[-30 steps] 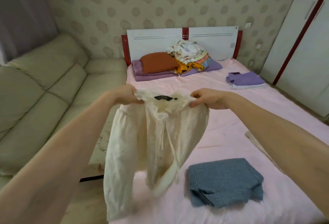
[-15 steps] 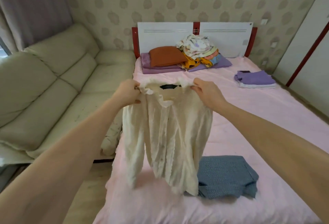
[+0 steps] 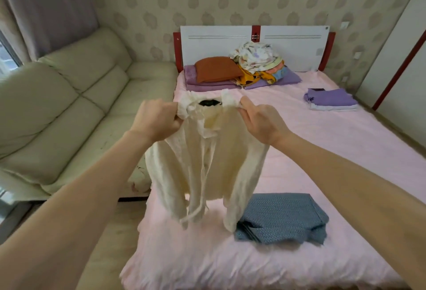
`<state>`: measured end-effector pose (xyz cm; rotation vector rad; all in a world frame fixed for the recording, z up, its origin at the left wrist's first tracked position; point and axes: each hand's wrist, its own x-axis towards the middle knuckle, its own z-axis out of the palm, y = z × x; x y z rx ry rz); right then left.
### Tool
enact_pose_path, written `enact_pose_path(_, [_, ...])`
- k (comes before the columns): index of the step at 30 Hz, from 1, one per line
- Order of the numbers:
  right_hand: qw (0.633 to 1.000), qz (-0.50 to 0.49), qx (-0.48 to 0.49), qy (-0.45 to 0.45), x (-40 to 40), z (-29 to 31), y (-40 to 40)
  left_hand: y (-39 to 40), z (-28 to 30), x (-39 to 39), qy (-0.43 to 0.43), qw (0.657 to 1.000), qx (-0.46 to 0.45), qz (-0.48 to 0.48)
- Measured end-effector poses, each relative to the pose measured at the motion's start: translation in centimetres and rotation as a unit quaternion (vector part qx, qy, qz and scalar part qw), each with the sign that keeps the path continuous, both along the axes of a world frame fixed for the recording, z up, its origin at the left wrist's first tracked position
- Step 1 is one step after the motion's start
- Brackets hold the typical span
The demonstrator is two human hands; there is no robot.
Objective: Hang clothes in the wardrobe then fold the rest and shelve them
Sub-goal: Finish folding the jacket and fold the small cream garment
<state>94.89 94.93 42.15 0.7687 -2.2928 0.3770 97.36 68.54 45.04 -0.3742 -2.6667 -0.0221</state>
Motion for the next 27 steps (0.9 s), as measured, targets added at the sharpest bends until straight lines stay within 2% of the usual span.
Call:
enact_pose_path(1, [1.0,0.016,-0.01,0.01,0.5,0.6,-0.1,0.0,0.7,0.2,0.001,0.999,0.031,-0.022])
enact_pose_path(3, [0.998,0.058,-0.024,0.018,1.5,1.2,-0.3,0.2,1.7,0.6,-0.052,0.995,0.068,-0.049])
enact_pose_path(7, [0.996,0.074,-0.035,-0.028,1.5,-0.7,-0.9,-0.1,-0.4,-1.0,-0.166,0.985,0.031,-0.03])
enact_pose_path(9, [0.996,0.056,-0.012,-0.074,0.7,-3.2,-1.2,-0.4,-3.9,-2.1,-0.219,0.976,-0.011,0.007])
enact_pose_path(11, [0.989,0.024,0.027,-0.142,-0.8,-6.3,-1.5,-1.0,-8.1,-3.5,-0.26,0.964,-0.014,0.045])
enact_pose_path(13, [0.974,-0.024,0.077,-0.212,-2.6,-9.4,-1.8,-1.8,-12.1,-5.1,-0.284,0.955,0.023,0.079])
enact_pose_path(16, [0.945,-0.102,0.166,-0.262,-5.6,-14.1,-2.1,-2.5,-17.8,-7.8,-0.322,0.938,0.081,0.097])
enact_pose_path(19, [0.913,-0.168,0.202,-0.314,-10.1,-20.2,-2.9,-2.3,-23.8,-11.8,-0.36,0.915,0.142,0.114])
enact_pose_path(21, [0.891,-0.213,0.186,-0.354,-12.9,-24.0,-3.5,-2.2,-27.6,-14.3,-0.354,0.909,0.177,0.132])
enact_pose_path(24, [0.866,-0.256,0.07,-0.425,-18.0,-30.2,-4.4,-2.6,-34.3,-18.2,-0.345,0.91,0.18,0.145])
enact_pose_path(27, [0.863,-0.259,0.013,-0.433,-22.6,-36.3,-5.6,-3.1,-40.9,-21.3,-0.318,0.925,0.161,0.132])
